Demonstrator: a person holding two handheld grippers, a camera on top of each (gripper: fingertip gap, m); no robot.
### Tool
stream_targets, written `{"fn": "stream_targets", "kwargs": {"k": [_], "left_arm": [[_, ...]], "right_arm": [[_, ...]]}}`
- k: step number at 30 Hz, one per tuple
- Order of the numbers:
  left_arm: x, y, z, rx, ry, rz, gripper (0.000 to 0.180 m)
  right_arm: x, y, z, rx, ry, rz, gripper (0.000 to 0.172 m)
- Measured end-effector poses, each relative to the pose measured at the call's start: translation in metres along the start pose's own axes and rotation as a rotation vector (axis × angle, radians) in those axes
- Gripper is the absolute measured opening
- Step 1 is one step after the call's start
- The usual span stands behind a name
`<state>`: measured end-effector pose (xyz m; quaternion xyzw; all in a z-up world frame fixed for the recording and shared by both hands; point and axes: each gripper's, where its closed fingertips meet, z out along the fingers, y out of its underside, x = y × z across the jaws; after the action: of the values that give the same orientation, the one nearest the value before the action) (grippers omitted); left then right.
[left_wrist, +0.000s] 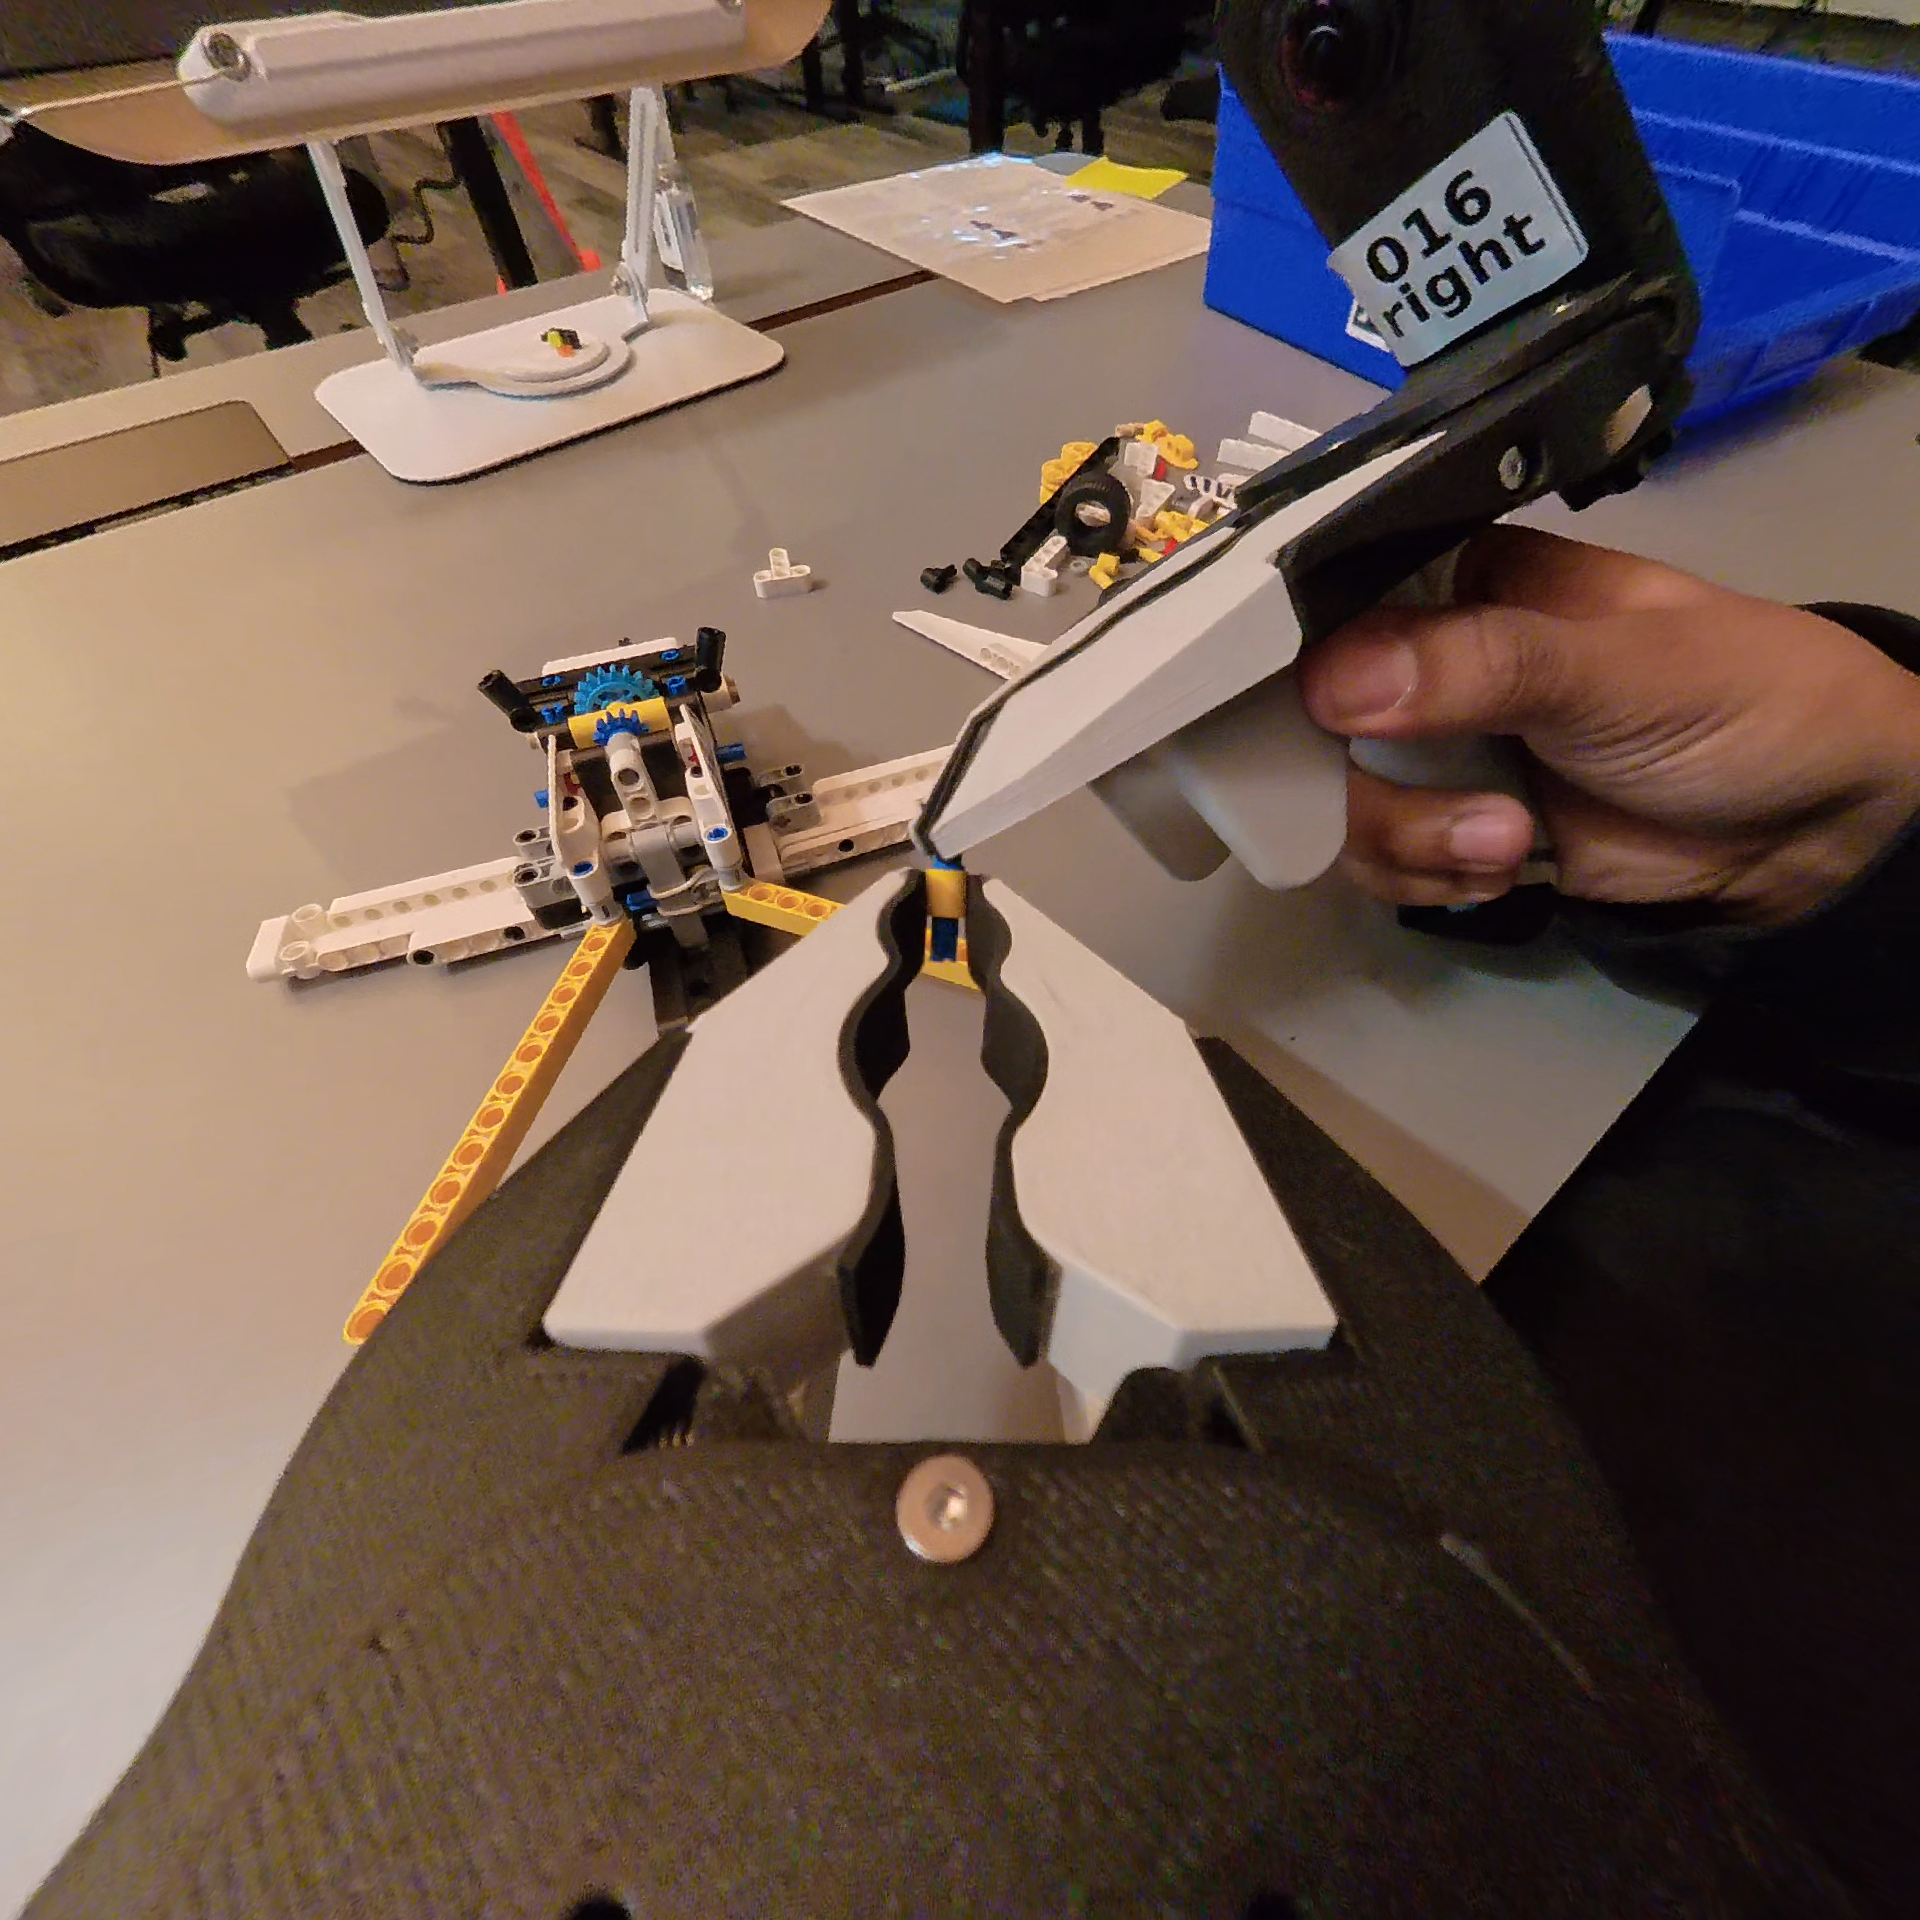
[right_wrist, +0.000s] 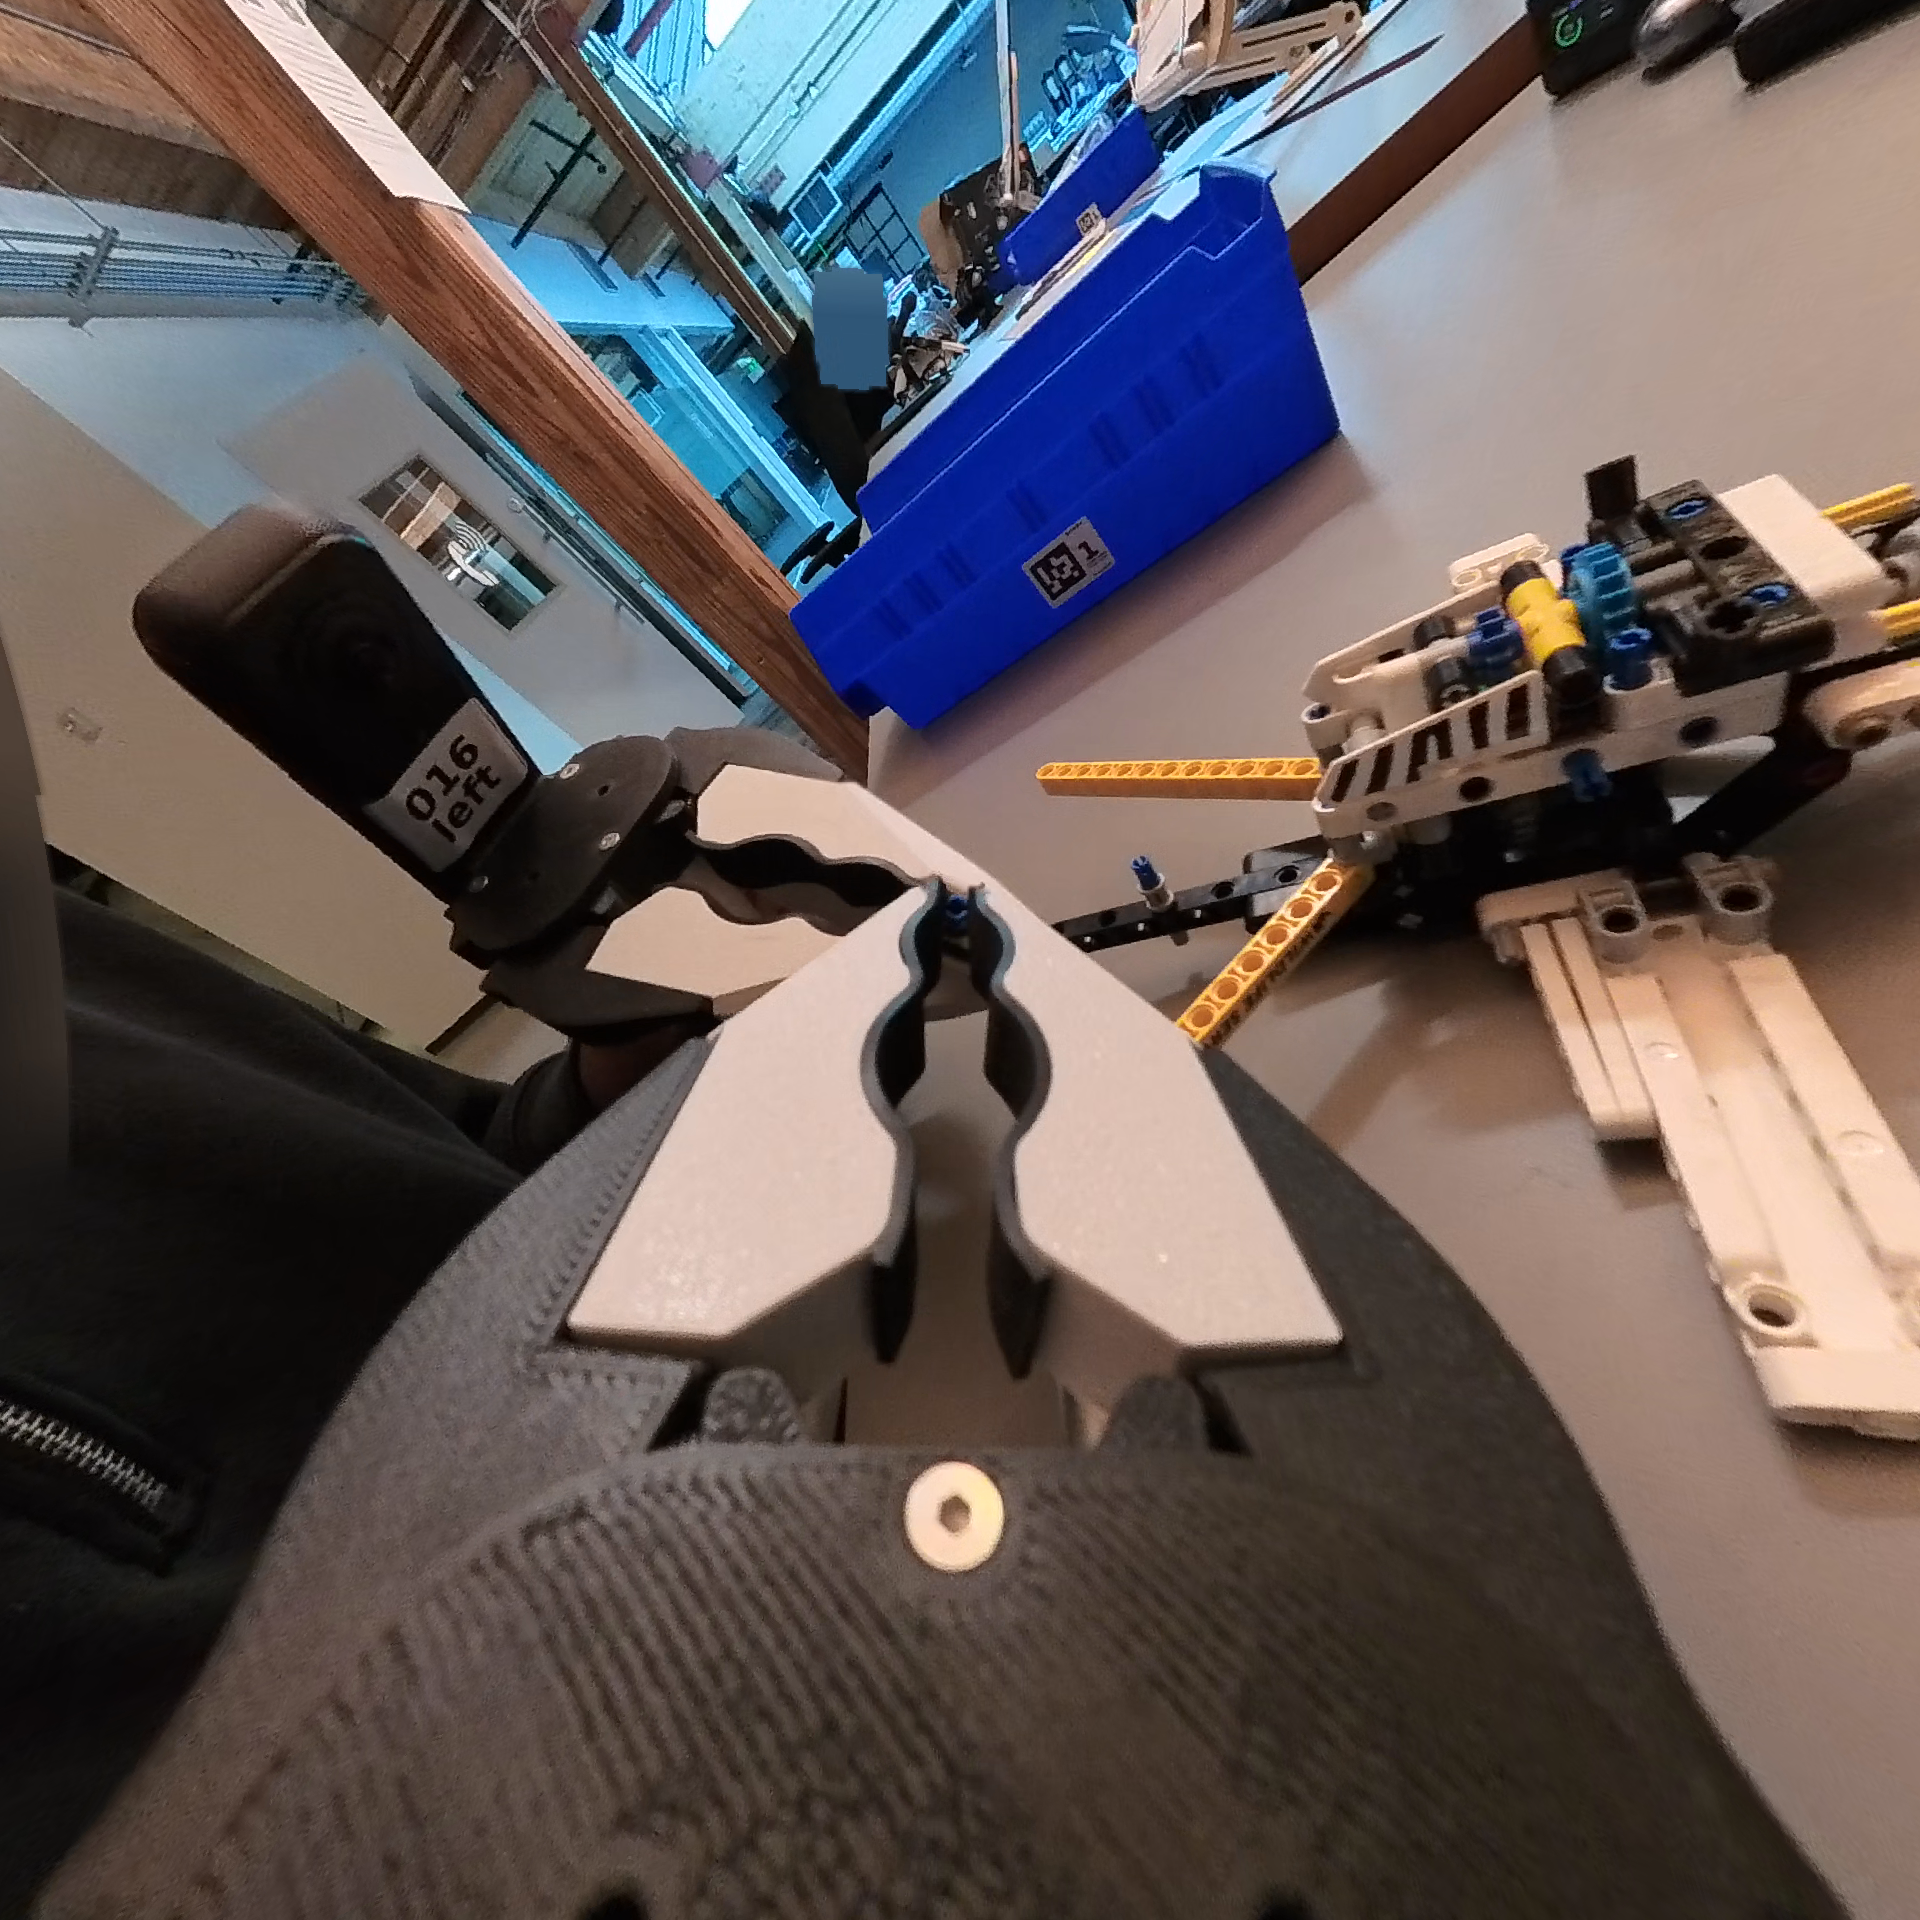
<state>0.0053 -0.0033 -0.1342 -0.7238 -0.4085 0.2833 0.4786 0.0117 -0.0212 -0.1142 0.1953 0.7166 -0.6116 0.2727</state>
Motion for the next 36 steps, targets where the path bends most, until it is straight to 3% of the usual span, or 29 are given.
{"fn": "stream_targets", "kwargs": {"k": [4, 6, 9, 16, 19, 21, 23, 24, 26, 29, 36], "left_arm": [[-0.001, 0.003, 0.001, -0.013, -0.008, 0.007, 0.003], [-0.003, 0.002, 0.0, -0.005, -0.019, 0.0, 0.003], [-0.004, 0.001, -0.001, 0.001, -0.024, -0.012, 0.003], [-0.002, -0.002, -0.002, 0.03, -0.01, -0.055, 0.004], [0.003, -0.008, -0.003, 0.027, 0.036, -0.102, 0.005], [0.004, -0.013, -0.004, 0.04, 0.029, -0.089, 0.005], [0.008, 0.014, 0.004, -0.093, 0.048, -0.082, 0.005], [0.01, 0.019, 0.006, -0.051, 0.049, -0.099, 0.004], [0.014, 0.015, 0.003, 0.007, 0.108, -0.2, 0.004], [0.007, 0.004, -0.001, 0.028, 0.096, -0.177, 0.004], [0.023, 0.001, 0.0, 0.061, 0.177, -0.161, 0.004]], "right_arm": [[0.001, 0.001, 0.002, 0.004, 0.01, -0.024, 0.003], [-0.002, -0.001, 0.003, 0.027, -0.014, -0.023, 0.013], [-0.001, 0.0, 0.004, 0.029, -0.016, -0.018, 0.004], [-0.004, -0.004, 0.003, 0.063, 0.001, -0.078, 0.001], [-0.008, -0.011, -0.002, 0.156, 0.038, -0.13, 0.0], [-0.008, -0.025, -0.011, 0.277, 0.016, -0.063, 0.001], [0.001, -0.069, -0.06, 0.54, 0.001, 0.02, 0.0], [0.006, -0.082, -0.08, 0.565, 0.039, -0.004, 0.0], [0.013, -0.084, -0.092, 0.47, 0.191, -0.125, 0.001], [0.016, -0.076, -0.097, 0.358, 0.32, -0.233, 0.001], [0.125, -0.019, -0.167, -0.054, 0.834, -0.109, 0.002]]}}
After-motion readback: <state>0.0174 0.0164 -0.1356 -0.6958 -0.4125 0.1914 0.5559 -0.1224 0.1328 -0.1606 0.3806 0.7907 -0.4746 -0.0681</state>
